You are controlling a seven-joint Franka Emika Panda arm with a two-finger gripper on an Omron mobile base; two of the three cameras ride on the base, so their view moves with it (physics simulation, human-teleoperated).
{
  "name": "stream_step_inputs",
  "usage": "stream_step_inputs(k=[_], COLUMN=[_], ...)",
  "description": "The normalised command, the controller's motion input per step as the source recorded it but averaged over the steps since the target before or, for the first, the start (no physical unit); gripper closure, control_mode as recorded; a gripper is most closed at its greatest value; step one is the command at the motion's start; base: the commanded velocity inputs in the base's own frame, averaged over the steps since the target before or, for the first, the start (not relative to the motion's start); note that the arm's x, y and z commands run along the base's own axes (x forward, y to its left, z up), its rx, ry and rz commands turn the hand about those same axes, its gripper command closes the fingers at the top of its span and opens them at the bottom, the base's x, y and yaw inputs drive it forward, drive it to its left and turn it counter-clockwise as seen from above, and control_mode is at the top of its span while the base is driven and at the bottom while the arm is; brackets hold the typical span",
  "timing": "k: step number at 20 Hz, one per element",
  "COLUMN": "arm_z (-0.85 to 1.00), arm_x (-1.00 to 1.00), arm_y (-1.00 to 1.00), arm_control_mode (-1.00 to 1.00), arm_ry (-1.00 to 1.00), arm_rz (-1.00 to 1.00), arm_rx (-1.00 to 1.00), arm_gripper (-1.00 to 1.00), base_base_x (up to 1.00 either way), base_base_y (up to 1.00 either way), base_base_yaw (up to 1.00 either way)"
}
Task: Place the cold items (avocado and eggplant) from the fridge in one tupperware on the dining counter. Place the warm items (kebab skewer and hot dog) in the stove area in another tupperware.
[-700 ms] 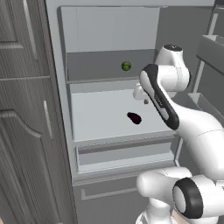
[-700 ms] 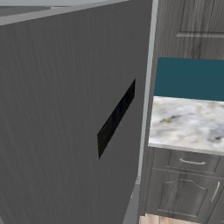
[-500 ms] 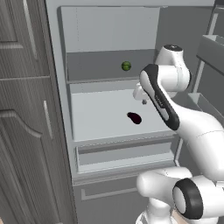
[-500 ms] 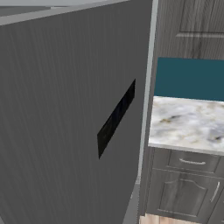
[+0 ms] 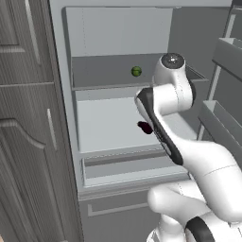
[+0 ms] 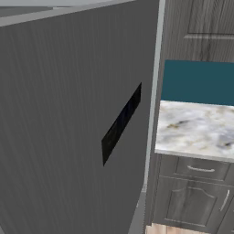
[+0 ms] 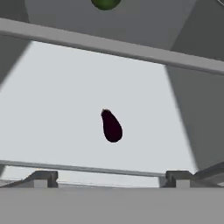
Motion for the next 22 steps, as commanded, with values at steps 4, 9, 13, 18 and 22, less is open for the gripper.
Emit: stream_step_inputs(k=[4,9,13,18,22], arm_z=[0.78,0.78,0.5,-0.01,-0.12], arm_x=[0.14,0.45,0.18,0.1,0.22], arm_y=[0.0,0.0,0.0,0.02,0.04], arm_control_mode=[-1.0,-1.0,-1.0,-1.0,-1.0], arm_ry=[-0.12,0.0,0.05,-0.02,-0.02], arm_rz=[-0.21,-0.03,0.07,0.09,0.06], arm_rx=[0.0,0.08,0.18,0.12,0.0], arm_gripper=[-1.0,-1.0,-1.0,-1.0,-1.0], base_base_x=[0.0,0.0,0.0,0.0,0.0], base_base_y=[0.0,0.0,0.0,0.0,0.0], base_base_yaw=[0.0,0.0,0.0,0.0,0.0])
